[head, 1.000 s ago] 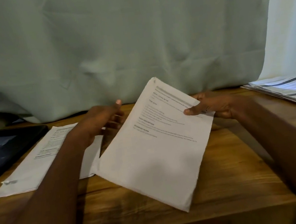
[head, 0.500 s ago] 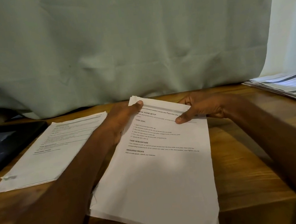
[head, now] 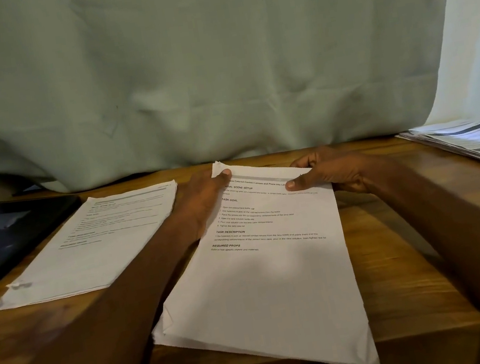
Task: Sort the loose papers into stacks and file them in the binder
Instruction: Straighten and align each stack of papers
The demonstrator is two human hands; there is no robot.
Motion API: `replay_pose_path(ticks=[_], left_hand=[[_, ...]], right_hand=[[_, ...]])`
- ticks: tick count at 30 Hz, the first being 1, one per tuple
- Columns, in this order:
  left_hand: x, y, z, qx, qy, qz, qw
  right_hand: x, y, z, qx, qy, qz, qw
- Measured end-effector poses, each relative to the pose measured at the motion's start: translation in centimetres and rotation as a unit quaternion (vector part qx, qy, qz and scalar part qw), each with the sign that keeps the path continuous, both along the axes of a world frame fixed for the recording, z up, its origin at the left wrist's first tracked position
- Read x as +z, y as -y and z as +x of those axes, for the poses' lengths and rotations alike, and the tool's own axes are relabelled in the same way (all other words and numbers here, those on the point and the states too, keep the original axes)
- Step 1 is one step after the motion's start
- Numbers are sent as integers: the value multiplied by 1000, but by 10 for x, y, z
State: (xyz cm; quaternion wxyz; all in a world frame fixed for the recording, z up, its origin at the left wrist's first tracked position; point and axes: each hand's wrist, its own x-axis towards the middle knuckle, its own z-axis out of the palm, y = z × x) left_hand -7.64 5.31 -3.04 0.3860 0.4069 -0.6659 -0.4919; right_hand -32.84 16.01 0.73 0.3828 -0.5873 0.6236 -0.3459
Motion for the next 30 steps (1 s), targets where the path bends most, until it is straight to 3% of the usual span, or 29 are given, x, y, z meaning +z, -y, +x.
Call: replay_pose_path(ticks=[5,9,11,17,21,24,26,29,30], left_hand=[[6,-13,-1,46,-8,-3,999],[9,-15,-1,49,-105,50,992],[8,-15,-3,50,-117,59,990],[9,-14,-5,53,-111,51,991],[16,-16,4,2,-111,85,990],[21,-14,17,-25,-53,87,995],[24,-5,24,35,-49,19,998],[25,10,41,104,-67,5,992],[22,16,46,116,-52,-2,992]], right_hand=[[-4,1,4,-48,83,-49,994],[-10,13,16,-149,240,-107,953],[-14,19,22,-187,277,-101,937],[-12,20,27,-205,279,-93,934],[-9,19,30,-232,263,-151,924],[-10,25,30,-270,258,-203,905],[-11,24,24,-298,193,-268,896],[-20,18,7,-291,-124,-344,884],[-23,16,3,-262,-187,-329,888]])
